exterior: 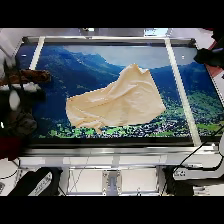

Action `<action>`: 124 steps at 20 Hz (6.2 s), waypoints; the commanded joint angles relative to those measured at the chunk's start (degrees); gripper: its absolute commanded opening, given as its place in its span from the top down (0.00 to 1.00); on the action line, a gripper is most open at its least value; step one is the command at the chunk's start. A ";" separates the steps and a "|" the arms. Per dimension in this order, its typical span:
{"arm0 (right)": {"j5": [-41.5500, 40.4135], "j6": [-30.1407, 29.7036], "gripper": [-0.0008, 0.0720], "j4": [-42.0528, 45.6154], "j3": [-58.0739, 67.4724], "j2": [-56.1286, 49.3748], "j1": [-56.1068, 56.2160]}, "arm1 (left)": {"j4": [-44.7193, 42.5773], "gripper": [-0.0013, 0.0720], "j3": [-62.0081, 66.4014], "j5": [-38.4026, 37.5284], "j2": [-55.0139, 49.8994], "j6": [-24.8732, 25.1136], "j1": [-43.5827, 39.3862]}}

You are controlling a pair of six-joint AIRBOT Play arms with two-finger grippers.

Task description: Fold the shirts.

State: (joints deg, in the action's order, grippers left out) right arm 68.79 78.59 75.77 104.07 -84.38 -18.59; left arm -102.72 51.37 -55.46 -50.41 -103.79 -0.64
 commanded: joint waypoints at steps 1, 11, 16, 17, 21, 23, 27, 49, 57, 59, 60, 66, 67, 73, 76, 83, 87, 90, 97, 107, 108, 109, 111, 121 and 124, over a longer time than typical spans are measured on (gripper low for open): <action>6.78 -2.14 0.42 -4.07 -3.65 2.12 -3.13 | 21.68 0.03 -22.14 7.87 9.20 1.42 2.21; 7.37 -6.43 0.42 -14.99 -8.31 2.21 -3.08 | 63.71 0.03 -30.49 19.39 -6.40 31.36 2.03; 8.39 -6.43 0.42 -15.08 -8.33 2.21 -3.08 | 82.20 0.32 -30.36 21.57 -12.22 45.70 2.03; 9.20 -6.43 0.42 -15.37 -8.33 2.21 -3.08 | 83.76 0.52 -30.36 22.43 -12.44 47.23 2.03; 12.52 -6.43 0.42 -15.39 -11.06 2.25 -3.08 | 85.20 0.96 -30.36 24.30 -12.50 50.23 2.03; 13.53 -6.43 0.42 -15.41 -15.54 2.25 -3.08 | 85.72 0.96 -30.36 24.24 -12.50 50.03 2.03; 13.97 -6.43 0.42 -17.14 -33.31 2.25 -2.84 | 86.40 0.96 -29.75 24.13 -12.50 50.14 2.03; -23.63 -5.07 0.94 -37.46 -57.86 0.57 5.35 | 86.23 0.96 -28.57 25.51 -12.50 51.63 2.03; -8.61 -15.19 0.96 -41.62 -48.11 20.22 -0.09 | 82.64 0.96 -8.11 14.91 -5.68 53.75 2.08; -2.34 -12.48 0.96 -38.64 -45.22 30.80 -4.13 | 78.53 0.96 -2.56 8.07 1.11 50.34 2.08; 0.13 -12.02 0.96 -36.65 -43.82 36.33 -6.14 | 75.08 0.96 -0.17 6.29 5.81 47.87 2.08; -0.46 -7.87 0.96 -25.70 -28.74 61.68 -19.56 | 43.15 0.97 15.39 13.14 29.05 22.43 2.08; -1.14 -7.91 0.96 -26.71 -25.68 61.29 -20.59 | 42.01 0.97 19.02 12.39 28.94 22.88 2.08; -1.03 -15.93 0.96 -51.91 -20.11 43.15 -20.59 | 40.65 0.97 29.57 7.32 8.87 26.05 2.01; 0.22 -16.94 0.96 -46.14 -20.85 28.61 -12.35 | 40.83 0.97 29.57 8.11 -7.65 26.05 1.99; -22.71 -10.69 0.96 -27.65 -25.64 -6.12 11.50 | 41.75 0.97 29.59 20.59 -38.38 23.26 -0.09; -39.89 -9.44 0.70 -30.69 -25.64 -13.81 16.20 | 46.14 0.51 29.73 28.28 -41.70 22.73 -0.46; -41.35 -9.60 0.42 -30.71 -21.59 -12.52 15.61 | 46.71 0.11 35.47 27.93 -40.28 22.80 0.57; -15.32 -1.33 0.42 -1.88 -15.32 5.70 -0.42 | 22.14 0.17 37.33 8.79 -16.24 26.67 8.76; -3.69 -8.15 0.42 -15.41 -32.04 16.61 -14.23 | 45.40 0.17 -26.23 4.44 8.59 17.66 21.00; -3.69 -9.42 0.42 -17.75 -33.09 16.61 -14.23 | 47.28 0.17 -28.98 5.46 7.67 19.39 21.00; -3.74 -10.16 0.42 -19.80 -33.88 16.61 -14.23 | 48.87 0.17 -30.99 6.64 6.40 20.44 21.00; -3.72 -11.69 0.42 -23.41 -35.01 16.61 -14.23 | 52.98 0.17 -32.22 6.58 2.32 24.85 20.98; -2.01 -14.01 0.42 -29.77 -35.50 16.63 -14.23 | 74.88 0.26 -31.78 8.55 -15.82 44.92 20.94; 0.61 -13.88 0.43 -29.64 -35.52 16.61 -14.23 | 78.75 0.90 -31.78 8.11 -15.82 48.76 20.92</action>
State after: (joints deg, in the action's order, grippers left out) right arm 67.07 64.75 46.70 68.60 -67.79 -32.77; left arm -28.97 19.59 -46.48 -65.36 -59.29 20.27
